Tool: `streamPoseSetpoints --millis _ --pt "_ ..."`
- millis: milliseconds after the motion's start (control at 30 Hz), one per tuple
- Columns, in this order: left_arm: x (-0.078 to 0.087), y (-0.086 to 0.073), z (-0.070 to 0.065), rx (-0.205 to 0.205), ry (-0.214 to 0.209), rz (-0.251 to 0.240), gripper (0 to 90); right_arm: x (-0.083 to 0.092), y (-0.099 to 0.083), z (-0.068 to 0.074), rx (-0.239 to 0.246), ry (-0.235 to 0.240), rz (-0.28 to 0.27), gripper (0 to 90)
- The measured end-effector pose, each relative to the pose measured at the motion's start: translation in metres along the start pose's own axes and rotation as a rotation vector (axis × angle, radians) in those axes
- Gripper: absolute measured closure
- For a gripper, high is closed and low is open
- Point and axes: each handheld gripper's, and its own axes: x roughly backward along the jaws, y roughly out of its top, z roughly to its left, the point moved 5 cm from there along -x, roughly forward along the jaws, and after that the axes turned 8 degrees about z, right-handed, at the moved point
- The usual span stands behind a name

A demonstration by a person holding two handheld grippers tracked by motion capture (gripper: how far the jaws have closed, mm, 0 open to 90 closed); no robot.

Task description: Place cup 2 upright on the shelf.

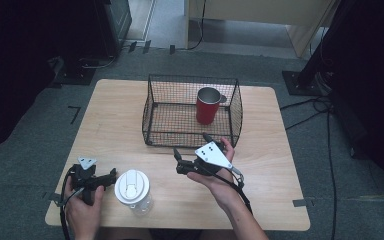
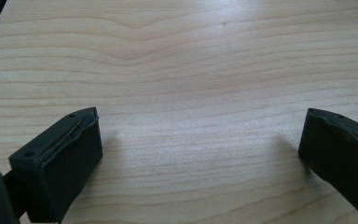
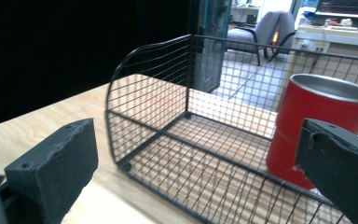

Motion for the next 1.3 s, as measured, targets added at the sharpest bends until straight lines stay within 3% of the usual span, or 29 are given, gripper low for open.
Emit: streamPoseSetpoints --millis 567,1300 --pt "0.000 0.000 0.000 0.001 0.000 0.000 0.0 0.017 -0.036 0.032 0.005 0.095 0.023 0.0" --pt "0.000 0.000 0.000 0.000 0.000 0.000 0.0 0.035 -0.060 0.081 0.017 0.307 0.037 0.0"
